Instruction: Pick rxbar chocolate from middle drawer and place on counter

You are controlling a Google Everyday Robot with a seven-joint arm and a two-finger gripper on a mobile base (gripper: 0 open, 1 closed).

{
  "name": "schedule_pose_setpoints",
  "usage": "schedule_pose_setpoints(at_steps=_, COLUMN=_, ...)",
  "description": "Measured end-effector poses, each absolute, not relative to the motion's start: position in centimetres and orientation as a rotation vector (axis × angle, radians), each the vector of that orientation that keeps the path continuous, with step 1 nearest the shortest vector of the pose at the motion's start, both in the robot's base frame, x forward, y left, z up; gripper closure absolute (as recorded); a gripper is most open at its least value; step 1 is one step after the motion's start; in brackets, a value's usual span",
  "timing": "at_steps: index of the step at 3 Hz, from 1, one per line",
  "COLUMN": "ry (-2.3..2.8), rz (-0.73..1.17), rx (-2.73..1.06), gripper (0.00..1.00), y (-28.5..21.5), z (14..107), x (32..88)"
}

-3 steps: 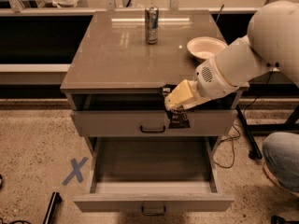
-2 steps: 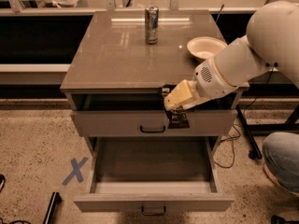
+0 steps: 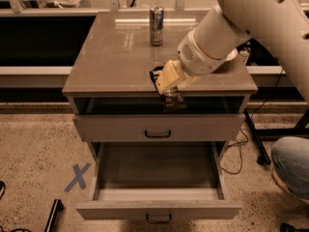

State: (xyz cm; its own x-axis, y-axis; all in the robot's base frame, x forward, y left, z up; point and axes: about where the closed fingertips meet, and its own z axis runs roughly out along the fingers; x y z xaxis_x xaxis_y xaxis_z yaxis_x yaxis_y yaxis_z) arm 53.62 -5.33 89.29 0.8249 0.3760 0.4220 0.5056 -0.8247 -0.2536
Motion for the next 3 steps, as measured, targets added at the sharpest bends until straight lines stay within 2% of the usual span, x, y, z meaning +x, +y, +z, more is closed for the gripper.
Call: schedule_pose_setpoints(at_steps=3, ry=-0.786, rz=-0.651, rx=-2.906, gripper=1.0, y=1.5, z=90.3, x=63.6)
